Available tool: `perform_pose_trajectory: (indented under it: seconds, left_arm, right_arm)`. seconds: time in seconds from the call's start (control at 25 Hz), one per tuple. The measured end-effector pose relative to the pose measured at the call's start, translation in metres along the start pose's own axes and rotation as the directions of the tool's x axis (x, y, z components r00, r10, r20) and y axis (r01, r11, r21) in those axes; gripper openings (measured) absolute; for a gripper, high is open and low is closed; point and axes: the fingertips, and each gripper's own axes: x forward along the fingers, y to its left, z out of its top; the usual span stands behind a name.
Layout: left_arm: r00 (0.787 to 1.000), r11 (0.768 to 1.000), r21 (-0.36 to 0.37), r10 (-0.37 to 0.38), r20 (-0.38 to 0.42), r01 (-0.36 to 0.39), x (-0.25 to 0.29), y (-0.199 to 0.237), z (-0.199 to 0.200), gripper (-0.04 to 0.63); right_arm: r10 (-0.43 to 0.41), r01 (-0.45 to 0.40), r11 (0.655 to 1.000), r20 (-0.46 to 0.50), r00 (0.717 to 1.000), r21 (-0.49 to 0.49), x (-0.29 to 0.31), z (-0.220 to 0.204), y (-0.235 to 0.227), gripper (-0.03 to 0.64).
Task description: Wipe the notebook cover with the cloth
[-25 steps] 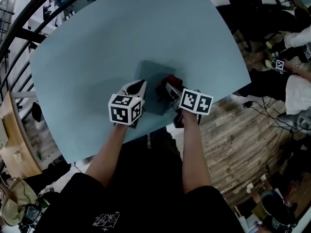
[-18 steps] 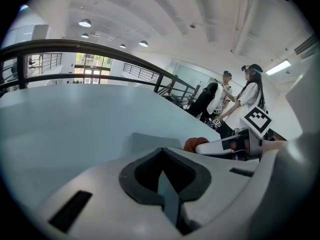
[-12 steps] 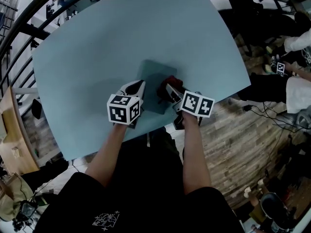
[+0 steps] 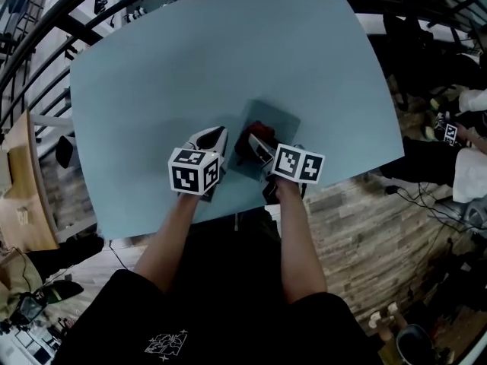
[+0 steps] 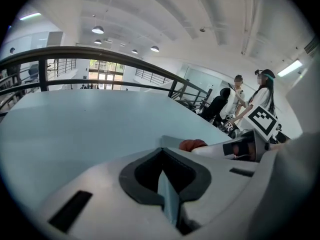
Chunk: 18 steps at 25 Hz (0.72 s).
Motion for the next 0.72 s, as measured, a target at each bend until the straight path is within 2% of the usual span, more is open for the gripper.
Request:
perform_pose_trajectory:
  seconds: [0.2, 0.4, 0.72]
  left_arm:
    - [1.000, 0.999, -0.023, 0.031, 0.001, -0.031, -0.010, 0.021, 0.000, 0.008]
    - [0.999, 0.999, -0.033, 0.036, 0.000, -0.036, -0.014, 0.031, 0.001, 0.008]
    - [1.000, 1.000, -0.021, 0.006, -0.018, -0.007, -0.006, 0.020, -0.006, 0.008]
  right_arm:
    - [0.029, -0.030, 0.999, -0.053, 0.998, -0.014, 0.026, -0.009, 0.019, 0.173]
    - [0.018, -0.020, 1.000, -0.089, 0.996, -0.021, 0.039, -0.015, 0.022, 0.173]
    - [-0.010, 0.010, 1.000, -0.086, 0.996, -0.003, 0.025, -0.019, 0.005, 0.173]
